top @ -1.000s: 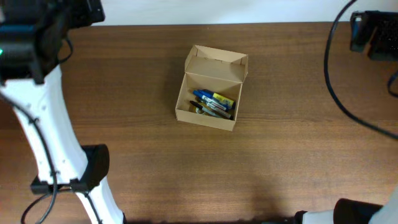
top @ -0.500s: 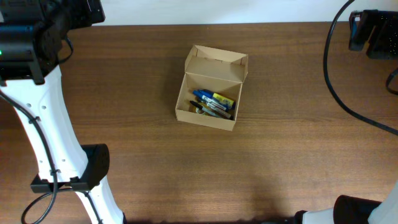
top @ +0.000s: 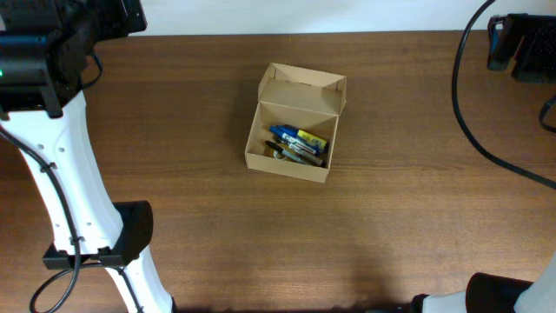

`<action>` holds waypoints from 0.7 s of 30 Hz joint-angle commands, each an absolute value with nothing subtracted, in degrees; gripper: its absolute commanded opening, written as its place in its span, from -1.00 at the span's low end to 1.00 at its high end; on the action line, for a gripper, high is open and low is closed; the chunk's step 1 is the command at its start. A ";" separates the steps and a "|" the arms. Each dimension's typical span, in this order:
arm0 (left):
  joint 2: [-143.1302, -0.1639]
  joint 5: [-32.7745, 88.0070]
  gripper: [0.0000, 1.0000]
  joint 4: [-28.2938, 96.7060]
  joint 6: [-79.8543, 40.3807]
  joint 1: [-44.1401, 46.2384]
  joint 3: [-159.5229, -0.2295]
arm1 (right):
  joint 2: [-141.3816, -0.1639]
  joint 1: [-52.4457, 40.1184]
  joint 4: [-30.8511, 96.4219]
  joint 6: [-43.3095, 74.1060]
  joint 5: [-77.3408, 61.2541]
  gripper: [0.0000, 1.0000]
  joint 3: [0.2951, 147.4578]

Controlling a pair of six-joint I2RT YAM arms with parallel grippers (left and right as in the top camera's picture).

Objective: Pack container

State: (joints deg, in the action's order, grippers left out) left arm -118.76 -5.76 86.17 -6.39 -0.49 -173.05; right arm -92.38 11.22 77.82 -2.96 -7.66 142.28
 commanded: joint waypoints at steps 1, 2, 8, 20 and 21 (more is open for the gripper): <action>-119.26 -5.32 0.99 86.17 -5.06 -0.54 -172.99 | -92.29 11.29 77.82 -2.48 -8.62 0.98 142.30; -119.26 -5.34 1.00 86.17 -5.04 -0.54 -172.99 | -92.29 11.29 77.82 -2.50 -8.60 0.98 142.30; -119.26 -5.32 1.00 86.17 -5.04 -0.51 -172.99 | -92.29 11.29 77.80 -2.48 -8.62 0.98 142.30; -119.26 -5.32 1.00 86.17 -5.04 -0.54 -172.99 | -92.29 11.29 84.25 -2.48 -8.62 0.98 142.30; -119.26 -5.34 1.00 86.17 -5.06 -0.54 -172.99 | -92.29 11.29 84.25 -2.48 -8.62 0.98 142.30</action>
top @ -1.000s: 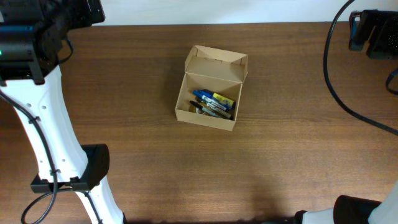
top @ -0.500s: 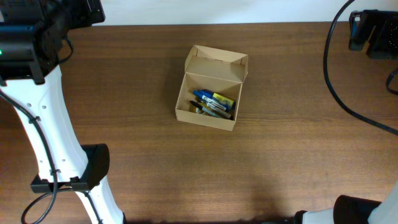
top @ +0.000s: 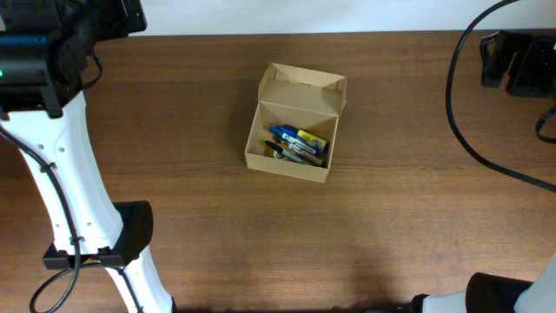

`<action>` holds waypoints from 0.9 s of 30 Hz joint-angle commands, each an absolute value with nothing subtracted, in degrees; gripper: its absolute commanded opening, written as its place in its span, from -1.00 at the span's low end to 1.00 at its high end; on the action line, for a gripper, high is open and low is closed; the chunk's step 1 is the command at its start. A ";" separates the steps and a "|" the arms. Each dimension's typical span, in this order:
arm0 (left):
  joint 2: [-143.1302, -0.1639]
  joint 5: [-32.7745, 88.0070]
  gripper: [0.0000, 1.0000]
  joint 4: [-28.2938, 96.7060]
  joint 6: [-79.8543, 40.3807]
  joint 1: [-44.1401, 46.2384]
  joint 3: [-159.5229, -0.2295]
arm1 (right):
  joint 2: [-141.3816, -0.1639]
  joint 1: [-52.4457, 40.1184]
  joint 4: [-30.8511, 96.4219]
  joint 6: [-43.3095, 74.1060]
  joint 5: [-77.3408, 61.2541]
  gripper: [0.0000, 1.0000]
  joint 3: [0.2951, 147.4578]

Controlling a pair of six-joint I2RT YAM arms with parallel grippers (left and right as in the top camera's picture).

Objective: Pack container

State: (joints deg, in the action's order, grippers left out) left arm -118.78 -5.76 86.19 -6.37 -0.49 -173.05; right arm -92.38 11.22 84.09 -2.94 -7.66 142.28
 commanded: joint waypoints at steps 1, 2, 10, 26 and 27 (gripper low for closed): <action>-119.26 -5.32 1.00 86.17 -5.04 -0.54 -172.99 | -92.29 11.29 84.25 -2.48 -8.62 0.98 142.30; -119.26 -5.32 1.00 86.17 -5.04 -0.54 -172.99 | -92.29 11.29 84.25 -2.48 -8.62 0.98 142.30; -119.26 -5.34 0.99 86.17 -5.04 -0.54 -172.99 | -92.29 11.29 84.25 -2.48 -8.60 0.98 142.30; -119.26 0.47 1.00 81.71 -5.06 -0.51 -172.99 | -92.55 11.29 84.05 -2.48 -9.08 0.98 141.97; -119.28 0.80 0.99 82.04 -5.06 -0.51 -172.96 | -92.88 11.27 84.09 -2.46 -9.10 0.98 141.53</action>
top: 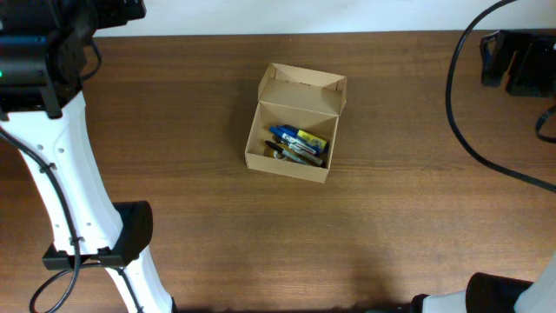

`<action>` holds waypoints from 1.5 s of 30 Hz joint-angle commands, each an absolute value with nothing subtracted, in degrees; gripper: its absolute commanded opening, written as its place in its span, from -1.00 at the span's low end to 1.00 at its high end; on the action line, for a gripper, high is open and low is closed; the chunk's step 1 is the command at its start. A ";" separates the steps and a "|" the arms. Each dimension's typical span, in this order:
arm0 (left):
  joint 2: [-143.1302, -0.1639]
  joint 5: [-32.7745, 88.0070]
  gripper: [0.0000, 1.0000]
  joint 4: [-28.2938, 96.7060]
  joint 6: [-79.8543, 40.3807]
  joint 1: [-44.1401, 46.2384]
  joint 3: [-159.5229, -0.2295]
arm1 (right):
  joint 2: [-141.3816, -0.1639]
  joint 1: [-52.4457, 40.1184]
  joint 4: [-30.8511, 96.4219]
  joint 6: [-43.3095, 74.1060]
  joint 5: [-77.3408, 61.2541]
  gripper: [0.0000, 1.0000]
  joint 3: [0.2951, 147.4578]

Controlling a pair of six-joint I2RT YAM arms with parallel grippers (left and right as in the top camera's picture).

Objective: Pack container

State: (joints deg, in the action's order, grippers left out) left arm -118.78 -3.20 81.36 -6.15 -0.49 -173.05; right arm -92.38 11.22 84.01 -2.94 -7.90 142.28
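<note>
A small cardboard box [296, 122] stands in the middle of the wooden table with its lid flap folded back at the far side. Inside lie several markers [298, 144], blue, yellow and dark. My left arm reaches up the left side, and its dark gripper end [91, 22] sits at the top left corner, far from the box. The right gripper end [519, 63] shows as a dark shape at the top right edge, also well away from the box. Neither pair of fingers shows clearly, and I see nothing held.
The white left arm link [65, 174] and its black base clamp [122, 235] take up the left side. A black cable [473, 130] curves over the right side of the table. The right arm base [504, 296] is at the bottom right corner.
The dark end of the left arm has shifted slightly towards the top edge of the view. The box, the markers and the right arm are where they were.
At first the right gripper end sat at the very top right corner. By the second moment it had shifted slightly left and stayed there. The left arm end crept towards the top edge. The box with markers stayed put throughout.
</note>
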 commanded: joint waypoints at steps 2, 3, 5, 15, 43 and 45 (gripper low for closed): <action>-119.92 0.10 1.00 81.82 -4.34 -0.54 -172.18 | -94.21 11.29 85.76 -1.87 -9.13 0.98 140.07; -120.60 -0.21 1.00 81.91 -3.49 -0.54 -171.48 | -95.18 11.29 86.98 -0.91 -9.13 0.98 139.28; -122.48 -0.19 1.00 82.70 -2.92 -0.54 -169.42 | -97.54 11.27 88.88 0.23 -9.15 0.98 137.25; -131.44 10.07 1.00 81.89 -2.96 -0.51 -153.95 | -110.54 11.29 87.90 0.97 -11.84 0.98 130.89; -147.00 25.06 -0.97 75.59 -3.77 0.84 -150.98 | -129.10 7.94 80.44 9.56 -20.51 -0.92 130.74; -148.88 29.39 -0.97 75.59 -3.77 0.71 -150.98 | -130.10 8.32 79.99 9.98 -21.98 -0.92 130.72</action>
State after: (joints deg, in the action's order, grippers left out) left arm -146.58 20.25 75.61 -4.08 0.95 -150.63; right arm -128.29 7.62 80.31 7.64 -19.81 130.58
